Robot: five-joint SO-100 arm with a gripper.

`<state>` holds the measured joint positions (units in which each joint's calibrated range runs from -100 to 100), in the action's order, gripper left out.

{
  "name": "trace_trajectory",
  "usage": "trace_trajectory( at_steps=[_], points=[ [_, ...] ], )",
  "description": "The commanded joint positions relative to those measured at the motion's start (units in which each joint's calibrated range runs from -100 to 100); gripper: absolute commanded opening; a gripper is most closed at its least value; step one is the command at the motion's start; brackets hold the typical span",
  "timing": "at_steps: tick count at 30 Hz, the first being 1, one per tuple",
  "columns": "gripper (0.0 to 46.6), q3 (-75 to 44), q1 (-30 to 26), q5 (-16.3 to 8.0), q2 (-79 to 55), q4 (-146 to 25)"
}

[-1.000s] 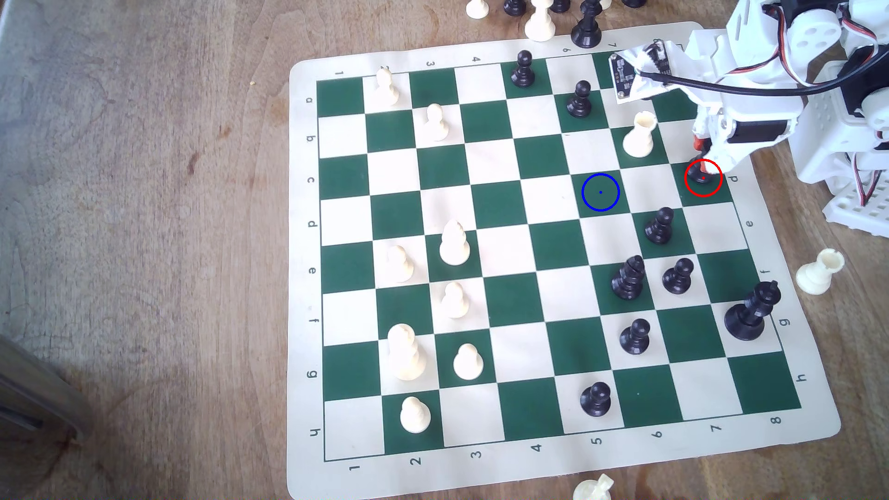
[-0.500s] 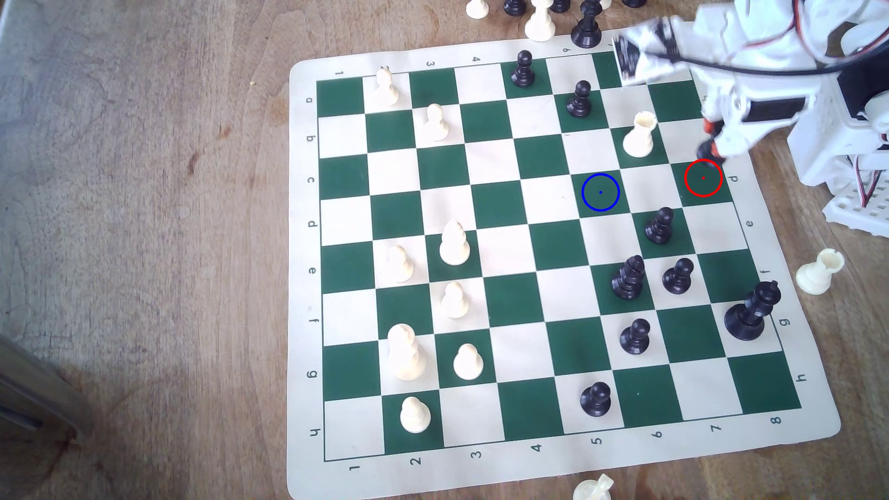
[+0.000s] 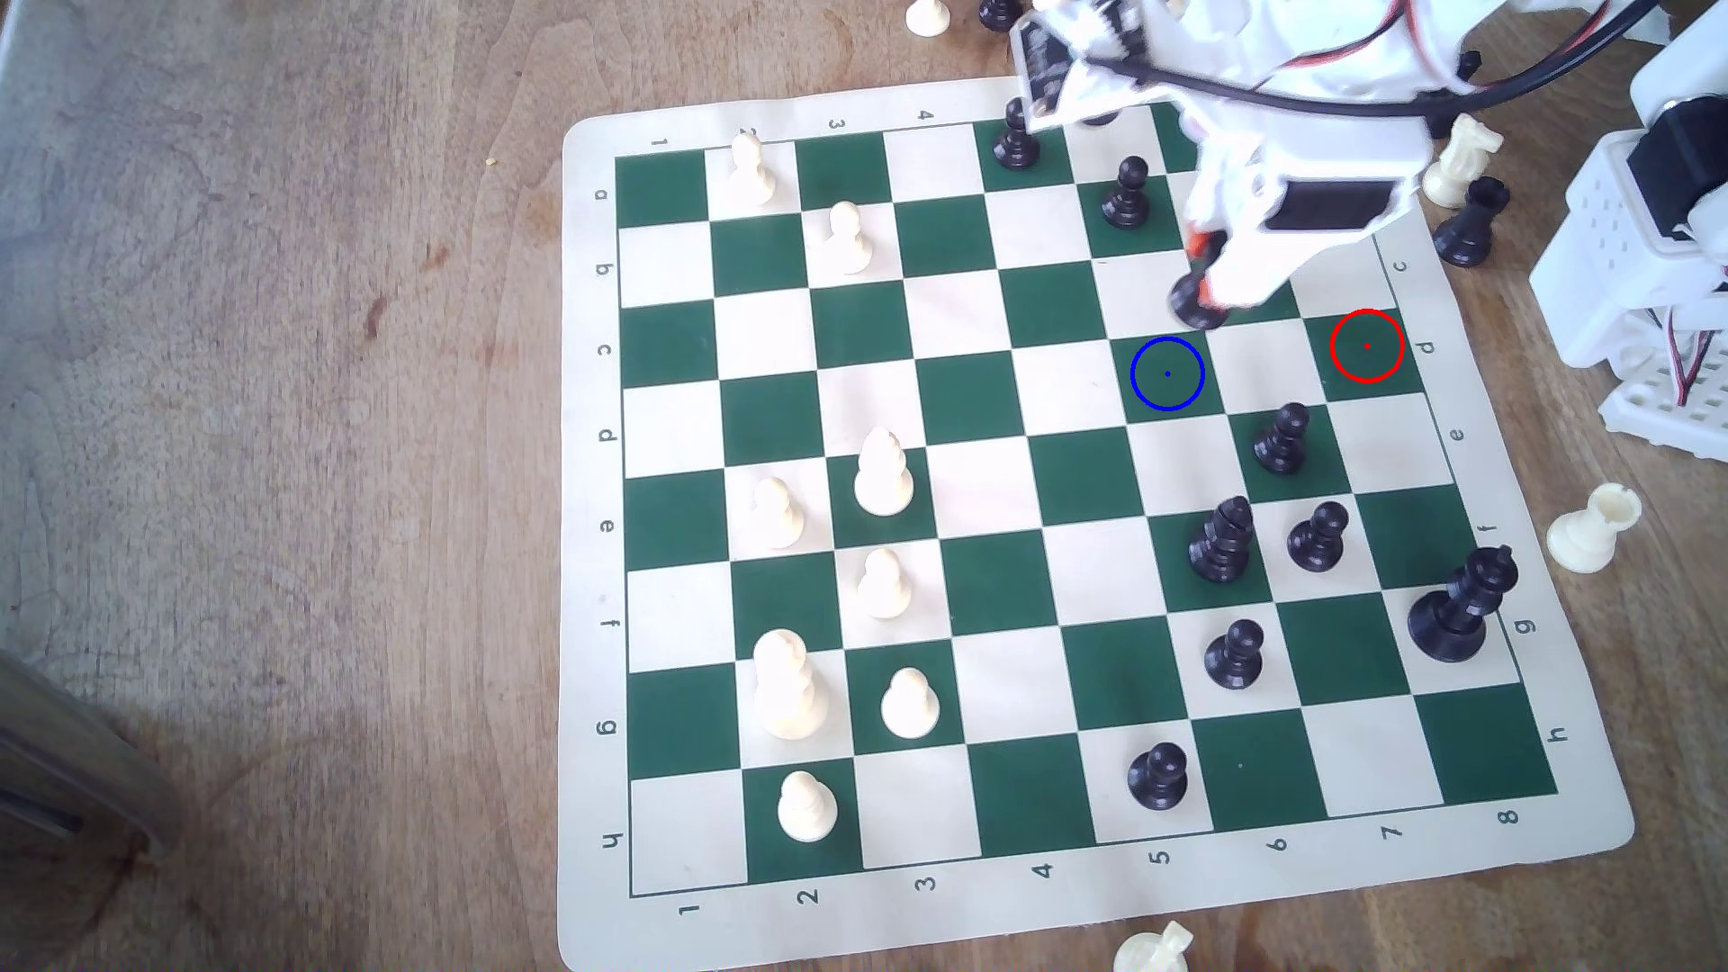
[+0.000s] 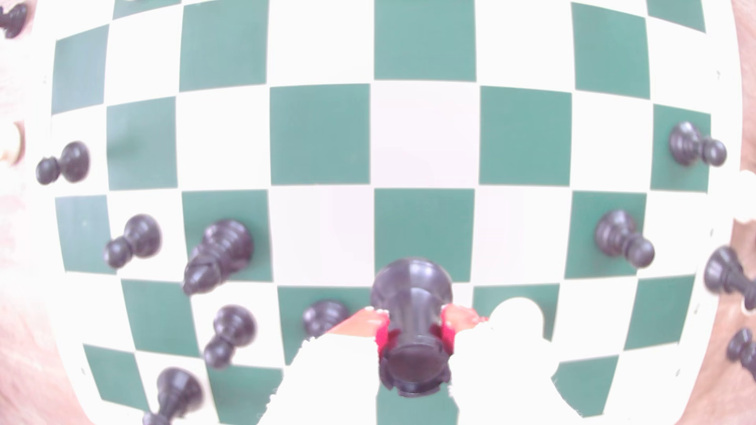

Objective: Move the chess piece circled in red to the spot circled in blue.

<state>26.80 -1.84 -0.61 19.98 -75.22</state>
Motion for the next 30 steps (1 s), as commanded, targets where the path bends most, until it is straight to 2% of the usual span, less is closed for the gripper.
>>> trace_trajectory(
  at_steps=[1,9,30],
  points=[
    [0.2,2.40,0.16,-0.24,-2.41,5.28],
    [0.2,8.74,0.87,-0.10,-6.23,11.83],
    [0.2,9.29,1.26,0.00,-9.03,13.63]
  ],
)
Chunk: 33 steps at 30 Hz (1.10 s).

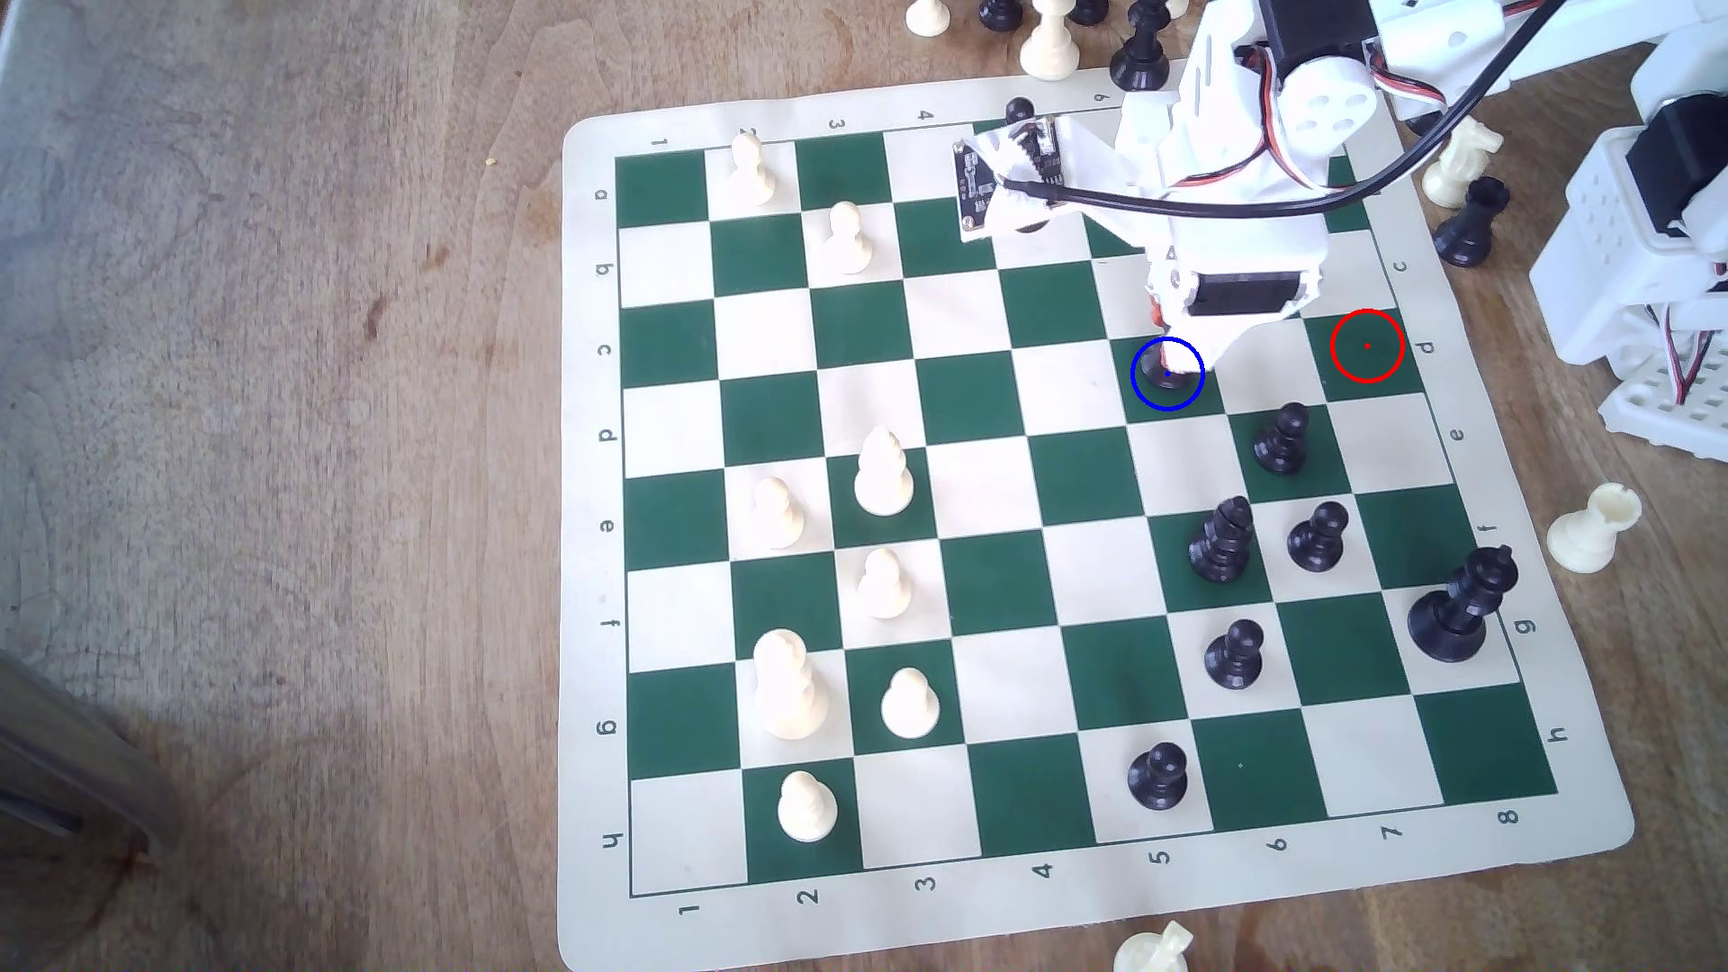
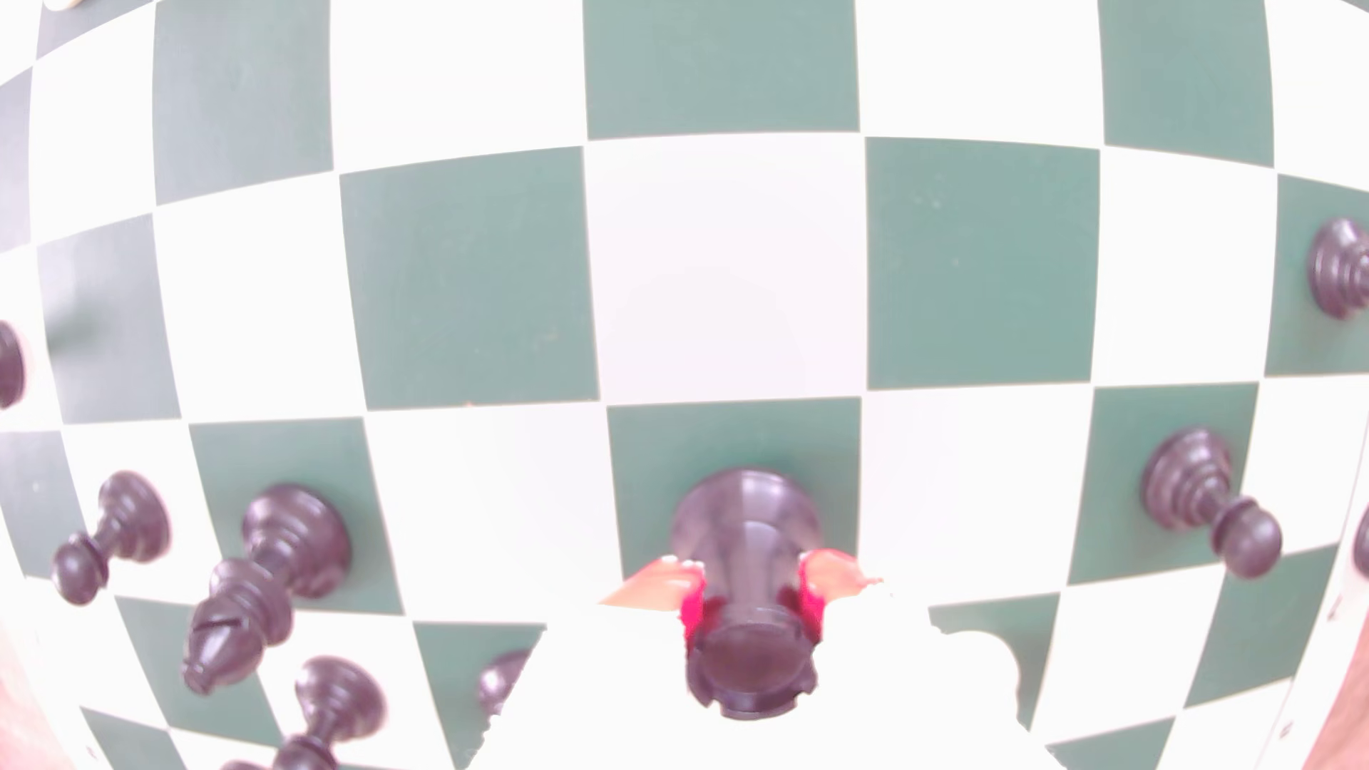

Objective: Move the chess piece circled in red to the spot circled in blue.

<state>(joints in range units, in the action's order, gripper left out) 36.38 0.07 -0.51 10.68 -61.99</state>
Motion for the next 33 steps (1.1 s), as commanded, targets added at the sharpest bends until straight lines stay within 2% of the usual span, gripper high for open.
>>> trace_trajectory(
  at_steps=[1,13,14,15,16,19,33],
  points=[
    [0.2,-0.29,-0.66,-0.10,0.18,0.49],
    [1.4,0.34,-0.58,-0.15,-0.75,1.80],
    [2.1,0.34,-0.50,-0.15,-0.75,1.80],
    [10.0,0.61,-0.43,-0.05,-0.75,1.80],
    [13.9,0.70,-0.43,-0.20,-0.67,1.80],
    [19.9,1.52,-0.19,-0.24,0.10,1.88],
    [23.2,1.97,2.23,-0.24,10.54,-0.83]
  ],
)
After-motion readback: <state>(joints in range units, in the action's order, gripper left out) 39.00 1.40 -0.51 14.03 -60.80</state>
